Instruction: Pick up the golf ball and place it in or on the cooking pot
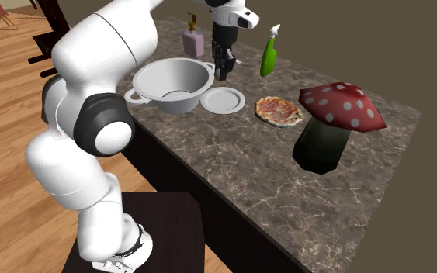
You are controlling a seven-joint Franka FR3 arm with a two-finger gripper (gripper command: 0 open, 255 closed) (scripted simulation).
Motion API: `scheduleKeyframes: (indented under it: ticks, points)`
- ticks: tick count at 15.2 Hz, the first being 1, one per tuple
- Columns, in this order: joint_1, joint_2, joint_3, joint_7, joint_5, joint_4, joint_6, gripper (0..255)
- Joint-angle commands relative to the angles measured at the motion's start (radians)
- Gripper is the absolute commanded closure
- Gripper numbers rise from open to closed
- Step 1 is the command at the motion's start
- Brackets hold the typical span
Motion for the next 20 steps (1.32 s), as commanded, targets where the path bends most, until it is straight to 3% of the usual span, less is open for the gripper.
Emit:
scheduleKeyframes:
  ticks: [1, 11, 17, 20]
  points:
    - [0.025, -0.012, 0.023, 0.052, 0.008, -0.017, 0.009, 255]
    - [0.171, 0.026, 0.148, 0.318, -0.006, 0.020, 0.021, 255]
    - [0.306, 0.131, 0.227, 0.506, -0.075, 0.128, 0.008, 255]
    - [0.283, 0.092, 0.220, 0.487, -0.048, 0.040, 0.064, 255]
